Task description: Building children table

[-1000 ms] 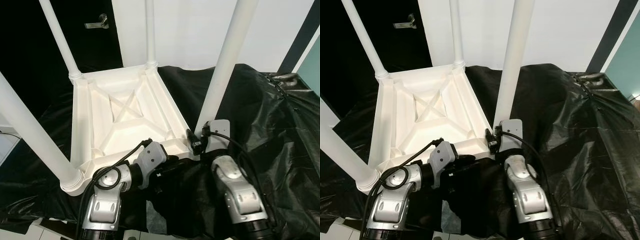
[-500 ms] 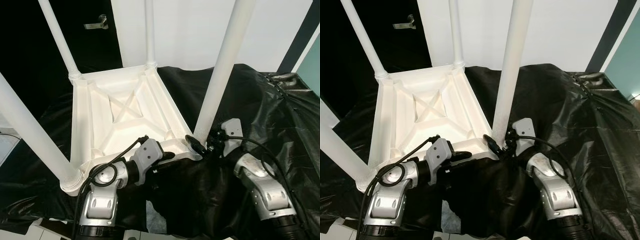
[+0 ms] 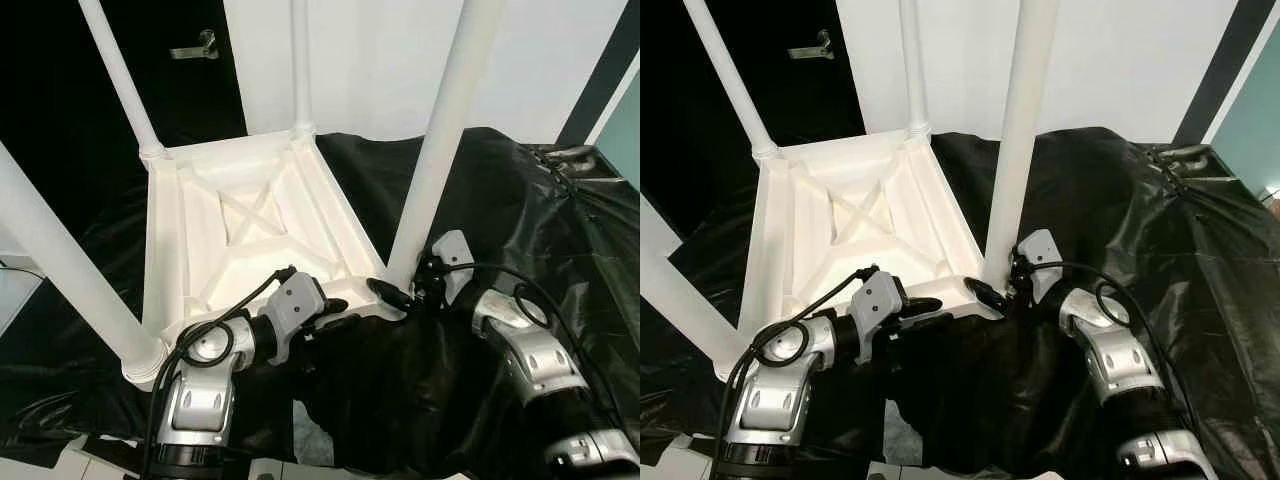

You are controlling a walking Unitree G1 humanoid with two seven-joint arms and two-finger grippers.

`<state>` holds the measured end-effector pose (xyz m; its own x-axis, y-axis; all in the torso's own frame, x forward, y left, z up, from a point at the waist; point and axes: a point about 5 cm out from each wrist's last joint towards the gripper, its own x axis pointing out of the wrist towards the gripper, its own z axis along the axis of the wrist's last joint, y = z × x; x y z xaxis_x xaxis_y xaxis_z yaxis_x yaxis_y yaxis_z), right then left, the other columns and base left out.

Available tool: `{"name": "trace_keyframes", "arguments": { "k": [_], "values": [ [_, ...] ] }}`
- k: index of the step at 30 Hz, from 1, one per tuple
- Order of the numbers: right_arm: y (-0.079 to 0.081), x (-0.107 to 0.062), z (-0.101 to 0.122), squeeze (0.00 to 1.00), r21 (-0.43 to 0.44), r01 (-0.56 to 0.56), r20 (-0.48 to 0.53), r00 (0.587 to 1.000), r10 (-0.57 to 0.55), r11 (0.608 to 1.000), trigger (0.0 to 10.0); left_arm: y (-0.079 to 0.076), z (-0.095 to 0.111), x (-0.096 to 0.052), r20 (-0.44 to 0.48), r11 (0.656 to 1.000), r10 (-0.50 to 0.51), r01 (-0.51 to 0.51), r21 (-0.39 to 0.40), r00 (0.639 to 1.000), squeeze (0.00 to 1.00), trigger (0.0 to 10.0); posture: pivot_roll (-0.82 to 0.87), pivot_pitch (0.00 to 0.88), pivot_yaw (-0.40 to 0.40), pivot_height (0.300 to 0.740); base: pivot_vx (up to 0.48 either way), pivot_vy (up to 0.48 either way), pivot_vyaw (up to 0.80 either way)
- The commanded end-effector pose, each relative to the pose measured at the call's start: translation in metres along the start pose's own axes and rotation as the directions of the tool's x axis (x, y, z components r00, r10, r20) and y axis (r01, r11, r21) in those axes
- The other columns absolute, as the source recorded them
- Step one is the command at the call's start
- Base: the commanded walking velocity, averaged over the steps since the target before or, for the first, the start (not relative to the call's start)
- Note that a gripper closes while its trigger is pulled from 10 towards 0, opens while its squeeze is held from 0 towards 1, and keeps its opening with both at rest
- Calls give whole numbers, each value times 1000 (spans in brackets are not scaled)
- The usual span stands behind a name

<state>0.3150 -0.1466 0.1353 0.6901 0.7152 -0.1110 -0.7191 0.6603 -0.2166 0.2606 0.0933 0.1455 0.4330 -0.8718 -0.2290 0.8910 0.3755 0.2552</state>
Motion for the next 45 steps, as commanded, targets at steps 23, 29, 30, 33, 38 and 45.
{"name": "trace_keyframes", "arguments": {
  "k": [23,29,30,33,38,45],
  "values": [
    [13,-8,-8,0,89,252,39,966,-256,964,10000,10,-4,2,3,963,270,-270,-25,963,0,10000,32,0,11,740,0,0,0],
    [24,-6,-5,0,99,426,25,902,-430,899,10000,13,-2,0,22,954,297,-296,-38,955,0,10000,33,0,13,740,0,0,0],
    [28,-4,-5,0,111,493,5,868,-496,863,10000,13,-2,0,21,954,298,-297,-39,954,0,10000,33,0,12,740,0,0,0],
    [36,-2,-4,0,119,596,-19,801,-599,794,10000,13,-1,0,27,955,296,-294,-43,955,0,10000,37,0,12,740,0,0,0],
    [52,4,1,0,142,627,-15,775,-632,766,10000,15,1,0,40,956,292,-290,-45,956,0,10000,35,0,15,740,0,0,0],
    [56,5,6,0,146,614,-3,784,-620,776,10000,16,1,0,39,957,289,-287,-37,957,0,10000,43,0,11,740,0,0,0]
  ]
}}
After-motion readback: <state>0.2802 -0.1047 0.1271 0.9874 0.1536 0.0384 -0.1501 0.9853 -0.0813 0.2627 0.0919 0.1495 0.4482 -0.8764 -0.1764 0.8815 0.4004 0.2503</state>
